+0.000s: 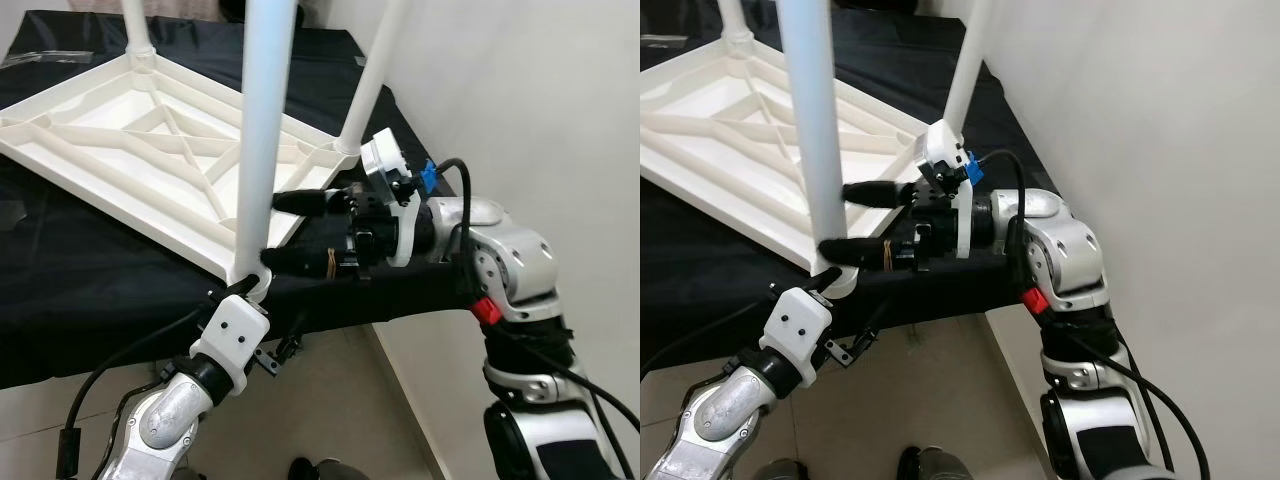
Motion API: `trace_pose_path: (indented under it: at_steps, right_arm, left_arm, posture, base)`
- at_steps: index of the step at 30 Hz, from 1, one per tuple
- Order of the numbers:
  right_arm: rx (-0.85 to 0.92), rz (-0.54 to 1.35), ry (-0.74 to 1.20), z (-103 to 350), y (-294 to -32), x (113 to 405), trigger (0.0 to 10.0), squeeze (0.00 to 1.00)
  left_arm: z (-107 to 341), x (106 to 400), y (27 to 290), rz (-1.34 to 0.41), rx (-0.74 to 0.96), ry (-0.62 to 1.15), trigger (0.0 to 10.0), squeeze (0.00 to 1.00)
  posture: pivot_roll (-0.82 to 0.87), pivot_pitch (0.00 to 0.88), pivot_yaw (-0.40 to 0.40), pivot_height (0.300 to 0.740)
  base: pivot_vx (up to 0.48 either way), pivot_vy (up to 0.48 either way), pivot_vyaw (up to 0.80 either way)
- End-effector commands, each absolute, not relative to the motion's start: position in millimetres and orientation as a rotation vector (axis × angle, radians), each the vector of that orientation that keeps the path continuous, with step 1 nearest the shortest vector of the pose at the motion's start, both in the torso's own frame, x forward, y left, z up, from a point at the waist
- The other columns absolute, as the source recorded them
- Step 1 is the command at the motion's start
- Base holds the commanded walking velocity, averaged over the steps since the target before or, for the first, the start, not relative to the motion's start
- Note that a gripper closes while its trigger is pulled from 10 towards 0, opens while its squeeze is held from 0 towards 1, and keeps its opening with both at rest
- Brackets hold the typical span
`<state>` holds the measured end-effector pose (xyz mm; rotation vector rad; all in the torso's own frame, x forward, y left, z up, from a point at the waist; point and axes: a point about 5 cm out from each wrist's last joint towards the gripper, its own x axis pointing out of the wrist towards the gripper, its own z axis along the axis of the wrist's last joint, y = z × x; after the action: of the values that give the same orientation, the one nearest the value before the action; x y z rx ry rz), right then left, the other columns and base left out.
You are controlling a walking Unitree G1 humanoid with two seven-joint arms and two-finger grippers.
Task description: Building children table
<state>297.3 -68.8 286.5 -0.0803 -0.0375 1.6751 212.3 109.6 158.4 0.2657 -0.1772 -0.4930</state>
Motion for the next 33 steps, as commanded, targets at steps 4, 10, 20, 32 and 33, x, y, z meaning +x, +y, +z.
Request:
trace_pose_path:
  at_steps: [4,10,20,32,33]
  right_arm:
    - [-0.150,1.693,-0.090,292.9,-43.6,308.4,10.0,1.00]
    - [-0.191,1.605,-0.066,287.5,-25.6,327.2,10.0,0.93]
    - [-0.248,1.702,-0.028,293.3,-66.1,335.5,10.0,0.93]
    - [-0.090,0.937,0.185,212.8,-142.4,362.0,10.0,0.00]
    - [-0.058,0.808,0.215,200.8,-154.2,363.9,10.0,0.00]
  left_arm:
    - [157.2,205.3,106.3,-0.499,0.253,-0.158,10.0,0.00]
    - [157.8,203.4,105.3,-0.500,0.249,-0.157,10.0,0.00]
    - [159.1,202.9,106.8,-0.496,0.242,-0.153,10.0,0.00]
    - [161.8,207.8,135.6,-0.321,0.233,-0.112,10.0,0.00]
    - [159.7,208.6,139.3,-0.302,0.257,-0.090,10.0,0.00]
  posture:
    - [0.10,0.206,-0.200,0.740]
    - [0.11,0.215,-0.202,0.740]
    - [0.11,0.208,-0.197,0.740]
    - [0.07,0.153,-0.150,0.740]
    - [0.06,0.148,-0.146,0.740]
  base:
    - [0.000,0.000,0.00]
    - [0.000,0.000,0.00]
    - [0.000,0.000,0.00]
    - [0.000,0.000,0.00]
    - [0.000,0.000,0.00]
